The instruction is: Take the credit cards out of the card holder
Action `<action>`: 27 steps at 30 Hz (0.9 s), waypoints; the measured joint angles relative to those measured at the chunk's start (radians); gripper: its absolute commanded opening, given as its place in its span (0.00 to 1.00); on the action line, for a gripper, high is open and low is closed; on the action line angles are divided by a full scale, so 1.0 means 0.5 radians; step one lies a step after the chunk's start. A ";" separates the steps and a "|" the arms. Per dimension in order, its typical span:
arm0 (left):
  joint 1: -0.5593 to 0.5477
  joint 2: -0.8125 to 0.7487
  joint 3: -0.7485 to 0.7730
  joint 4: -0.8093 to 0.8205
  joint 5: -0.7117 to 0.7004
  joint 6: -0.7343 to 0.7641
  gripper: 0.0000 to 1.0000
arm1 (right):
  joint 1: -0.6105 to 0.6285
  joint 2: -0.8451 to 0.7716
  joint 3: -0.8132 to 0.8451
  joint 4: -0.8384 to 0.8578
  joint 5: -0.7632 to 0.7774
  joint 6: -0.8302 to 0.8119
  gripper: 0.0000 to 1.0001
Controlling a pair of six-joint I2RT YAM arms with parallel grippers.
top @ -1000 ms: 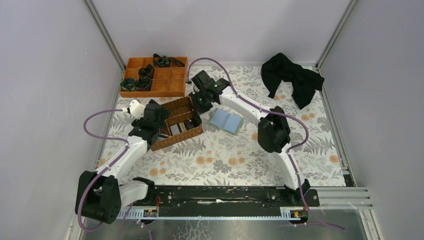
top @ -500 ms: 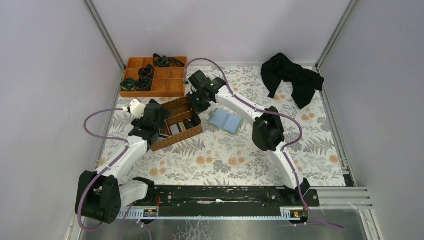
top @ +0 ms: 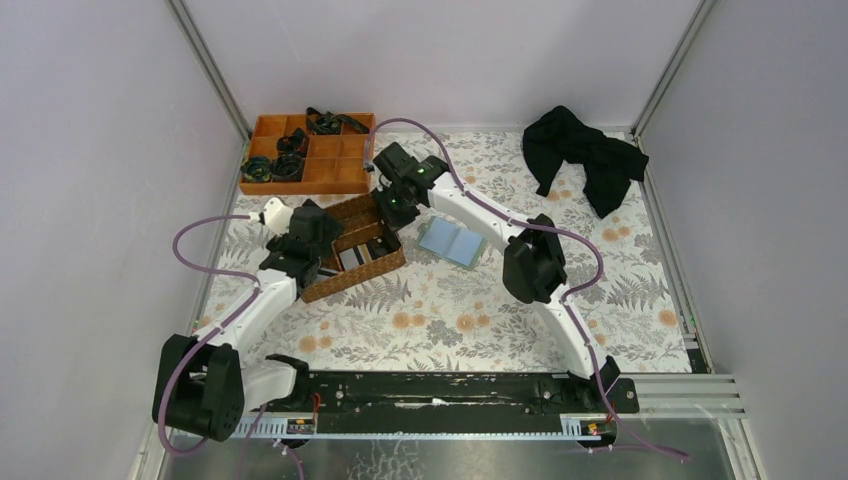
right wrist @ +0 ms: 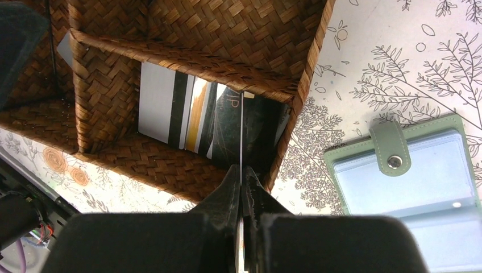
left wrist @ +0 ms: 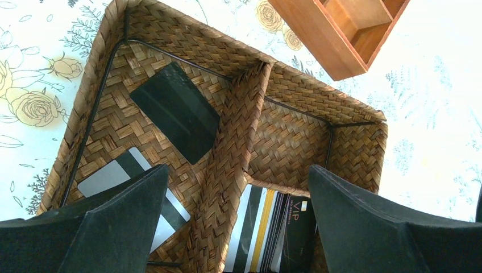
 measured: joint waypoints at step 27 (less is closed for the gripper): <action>0.000 0.024 0.000 0.002 0.055 0.073 1.00 | 0.006 0.132 0.196 -0.213 0.019 0.021 0.48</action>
